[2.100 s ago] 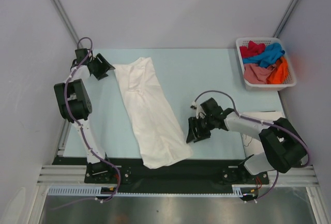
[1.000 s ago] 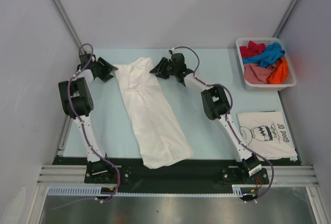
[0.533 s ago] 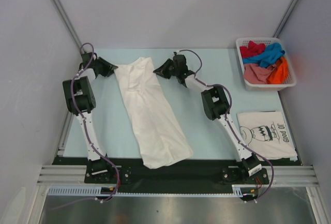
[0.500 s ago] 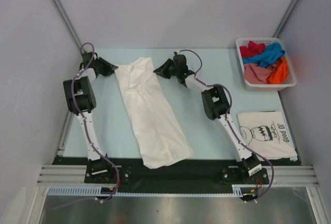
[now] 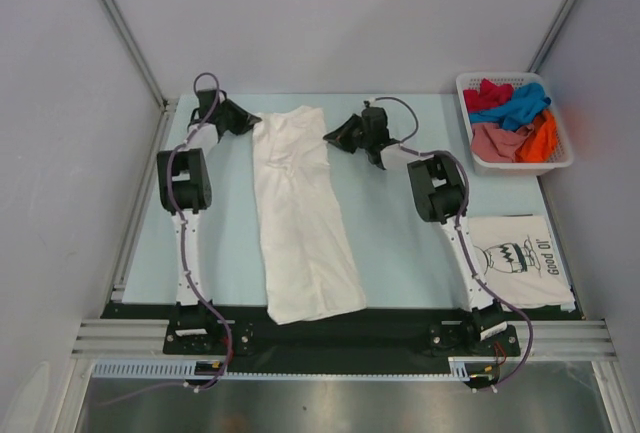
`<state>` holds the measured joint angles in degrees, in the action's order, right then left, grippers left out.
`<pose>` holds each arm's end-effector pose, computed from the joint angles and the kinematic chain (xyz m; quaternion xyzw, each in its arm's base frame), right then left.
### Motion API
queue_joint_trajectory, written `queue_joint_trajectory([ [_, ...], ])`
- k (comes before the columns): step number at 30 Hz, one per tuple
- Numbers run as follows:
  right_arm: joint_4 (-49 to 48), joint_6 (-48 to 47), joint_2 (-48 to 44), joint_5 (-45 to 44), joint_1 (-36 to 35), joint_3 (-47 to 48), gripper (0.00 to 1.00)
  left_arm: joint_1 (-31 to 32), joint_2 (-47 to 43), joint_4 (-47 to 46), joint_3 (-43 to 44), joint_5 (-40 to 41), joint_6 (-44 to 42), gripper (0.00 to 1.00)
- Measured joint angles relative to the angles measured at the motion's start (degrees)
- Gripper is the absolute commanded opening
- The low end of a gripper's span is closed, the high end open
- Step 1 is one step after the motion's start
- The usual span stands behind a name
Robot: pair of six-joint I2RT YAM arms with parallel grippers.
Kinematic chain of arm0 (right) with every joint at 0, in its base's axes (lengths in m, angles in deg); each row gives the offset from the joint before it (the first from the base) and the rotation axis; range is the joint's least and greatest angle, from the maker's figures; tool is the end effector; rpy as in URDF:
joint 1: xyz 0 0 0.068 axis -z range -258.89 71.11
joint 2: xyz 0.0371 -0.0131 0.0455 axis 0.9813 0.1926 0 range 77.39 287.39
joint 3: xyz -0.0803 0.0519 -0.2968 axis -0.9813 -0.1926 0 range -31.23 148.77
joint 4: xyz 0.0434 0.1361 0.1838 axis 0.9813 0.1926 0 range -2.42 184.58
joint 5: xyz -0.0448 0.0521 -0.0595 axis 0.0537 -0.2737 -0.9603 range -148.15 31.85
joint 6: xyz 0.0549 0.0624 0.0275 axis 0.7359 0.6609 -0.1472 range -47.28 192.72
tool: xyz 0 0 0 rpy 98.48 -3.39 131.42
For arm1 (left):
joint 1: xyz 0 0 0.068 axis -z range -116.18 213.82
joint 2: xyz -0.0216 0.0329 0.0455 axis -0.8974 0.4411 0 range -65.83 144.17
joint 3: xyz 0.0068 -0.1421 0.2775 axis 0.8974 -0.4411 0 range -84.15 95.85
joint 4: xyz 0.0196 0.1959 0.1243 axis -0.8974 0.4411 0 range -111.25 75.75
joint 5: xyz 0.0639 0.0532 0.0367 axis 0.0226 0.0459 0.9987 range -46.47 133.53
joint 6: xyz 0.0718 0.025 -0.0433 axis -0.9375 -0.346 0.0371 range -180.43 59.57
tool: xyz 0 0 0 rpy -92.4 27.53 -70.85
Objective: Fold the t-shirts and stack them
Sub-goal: Fold the tshirt
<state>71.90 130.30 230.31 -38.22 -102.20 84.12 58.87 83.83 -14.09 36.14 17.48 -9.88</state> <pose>0.5713 0.2748 0.1140 0.1479 0.8083 0.4669 0.3267 0.6147 0.0192 0.1289 -0.3155 0.8173 -0.3554 0.3260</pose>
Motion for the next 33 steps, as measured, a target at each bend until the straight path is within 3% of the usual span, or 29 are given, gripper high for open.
queue_joint_trajectory([
  [10,-2.16,-4.48,-6.8,1.09,10.32,-11.19,0.0,10.54,7.8,-3.52,10.99,5.62,10.14,0.17],
  [15,-2.21,-5.46,-7.45,2.93,12.74,-12.24,0.0,14.78,10.86,-6.47,15.72,9.11,14.25,0.18],
  [25,-1.25,-6.23,-6.01,6.29,12.76,-9.86,0.0,14.16,13.07,-12.52,20.13,13.9,18.51,0.21],
  [28,-1.25,-6.19,-5.86,6.4,12.44,-9.7,0.0,13.2,13.79,-13.46,20.22,14.19,19.15,0.3],
  [29,-1.2,-6.19,-5.75,6.47,12.33,-9.51,0.0,12.92,14.12,-13.75,20.22,14.25,19.43,0.38],
  [31,-0.68,-6.19,-5.22,6.6,12.17,-8.33,0.03,12.35,14.67,-13.94,20.22,14.25,19.65,0.46],
  [33,0.94,-6.27,-4.76,6.69,12.15,-6.86,0.12,11.87,14.97,-13.81,20.22,13.94,19.37,0.62],
])
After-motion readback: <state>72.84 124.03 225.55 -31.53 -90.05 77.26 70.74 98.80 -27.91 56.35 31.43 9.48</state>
